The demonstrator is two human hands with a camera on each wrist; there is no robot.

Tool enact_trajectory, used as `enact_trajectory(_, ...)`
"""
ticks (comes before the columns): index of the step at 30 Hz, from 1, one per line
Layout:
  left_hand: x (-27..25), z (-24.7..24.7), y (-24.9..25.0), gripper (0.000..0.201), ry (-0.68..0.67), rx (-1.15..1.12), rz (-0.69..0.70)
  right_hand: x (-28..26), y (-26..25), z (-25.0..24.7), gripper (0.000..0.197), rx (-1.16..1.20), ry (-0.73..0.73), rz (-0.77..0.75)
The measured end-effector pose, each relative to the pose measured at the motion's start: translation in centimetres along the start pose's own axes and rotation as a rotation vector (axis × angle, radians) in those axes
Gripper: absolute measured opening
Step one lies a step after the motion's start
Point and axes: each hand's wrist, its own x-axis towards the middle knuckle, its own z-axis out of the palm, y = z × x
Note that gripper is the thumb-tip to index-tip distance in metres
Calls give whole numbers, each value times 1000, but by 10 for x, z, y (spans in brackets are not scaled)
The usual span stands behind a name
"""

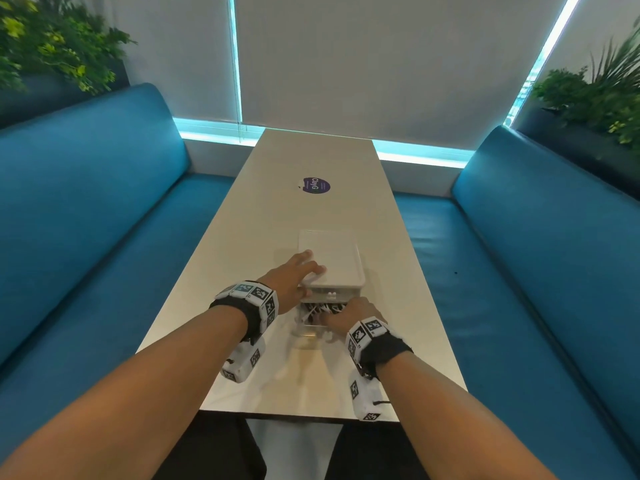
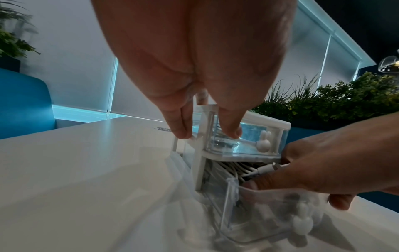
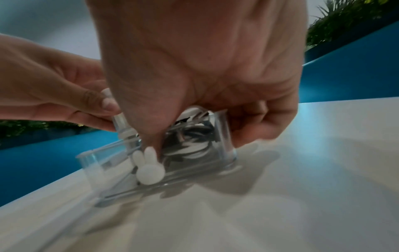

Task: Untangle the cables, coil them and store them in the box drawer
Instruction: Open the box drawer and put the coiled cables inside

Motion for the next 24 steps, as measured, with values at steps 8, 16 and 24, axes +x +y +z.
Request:
enact_trajectory(8,-2,-1,3,52,0,16,-11,9,29,-35,72,45,-247,75)
enact_trajectory(16,0,1,-3,52,-3,-46,4,14,24,-16,32,369,-162,119)
enact_trajectory(24,2,-1,-3,53,-11,-35,3,18,29,-8,75,556,-280,19)
